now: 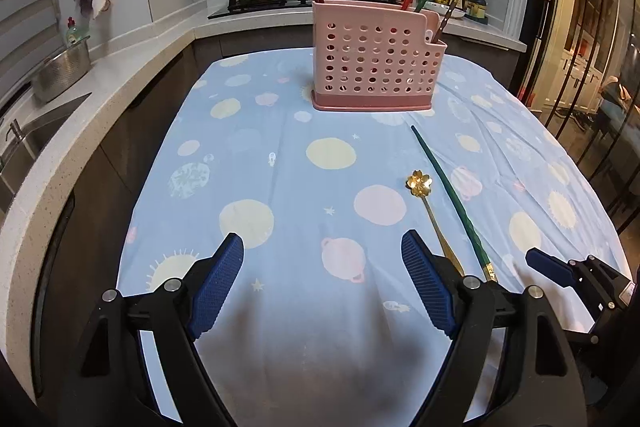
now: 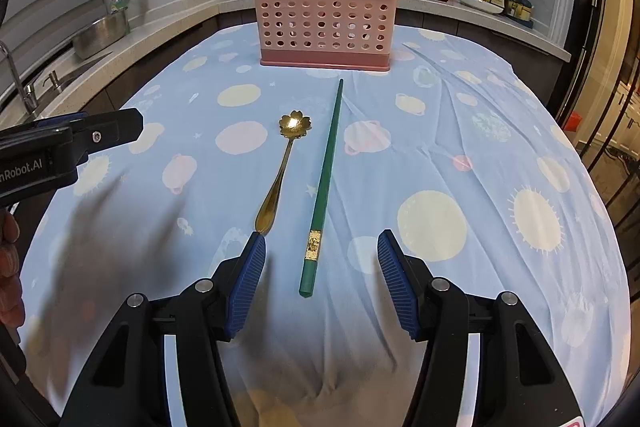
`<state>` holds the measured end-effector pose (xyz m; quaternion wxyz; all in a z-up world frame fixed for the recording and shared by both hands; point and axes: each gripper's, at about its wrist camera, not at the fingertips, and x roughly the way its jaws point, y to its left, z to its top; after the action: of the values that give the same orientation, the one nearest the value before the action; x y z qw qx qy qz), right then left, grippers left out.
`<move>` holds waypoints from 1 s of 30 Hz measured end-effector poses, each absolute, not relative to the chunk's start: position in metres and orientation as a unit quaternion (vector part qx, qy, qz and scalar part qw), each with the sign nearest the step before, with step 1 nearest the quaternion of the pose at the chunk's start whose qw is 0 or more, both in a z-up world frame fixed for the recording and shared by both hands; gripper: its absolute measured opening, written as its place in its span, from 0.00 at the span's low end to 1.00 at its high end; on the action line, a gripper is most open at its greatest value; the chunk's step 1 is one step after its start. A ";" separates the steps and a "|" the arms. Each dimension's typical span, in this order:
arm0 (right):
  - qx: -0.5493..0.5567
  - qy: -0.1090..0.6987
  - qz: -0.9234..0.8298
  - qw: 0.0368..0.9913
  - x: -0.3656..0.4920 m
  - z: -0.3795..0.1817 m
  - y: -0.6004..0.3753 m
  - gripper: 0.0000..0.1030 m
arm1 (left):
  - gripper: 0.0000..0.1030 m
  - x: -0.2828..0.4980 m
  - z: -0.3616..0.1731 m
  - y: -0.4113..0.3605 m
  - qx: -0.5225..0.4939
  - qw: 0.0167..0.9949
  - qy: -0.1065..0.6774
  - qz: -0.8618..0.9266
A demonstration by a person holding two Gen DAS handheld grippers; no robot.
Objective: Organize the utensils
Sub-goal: 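Move both open tools back to the gold spoon and green chopstick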
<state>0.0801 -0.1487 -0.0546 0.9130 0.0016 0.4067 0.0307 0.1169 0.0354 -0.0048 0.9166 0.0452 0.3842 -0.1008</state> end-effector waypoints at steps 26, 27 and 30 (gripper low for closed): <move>0.010 0.426 0.020 0.904 0.076 -0.066 -0.168 0.07 | 0.75 0.110 -0.029 0.009 0.053 0.896 0.419 -0.137; 0.011 0.427 0.018 0.904 0.075 -0.066 -0.171 0.07 | 0.75 0.110 -0.029 0.005 0.052 0.895 0.420 -0.143; 0.018 0.426 0.011 0.905 0.070 -0.066 -0.179 0.06 | 0.75 0.109 -0.030 -0.010 0.053 0.890 0.422 -0.164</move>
<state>0.0702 -0.1789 -0.0659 0.9046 0.0177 0.4258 0.0112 0.1087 -0.0100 -0.0303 0.8903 0.0528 0.4216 -0.1639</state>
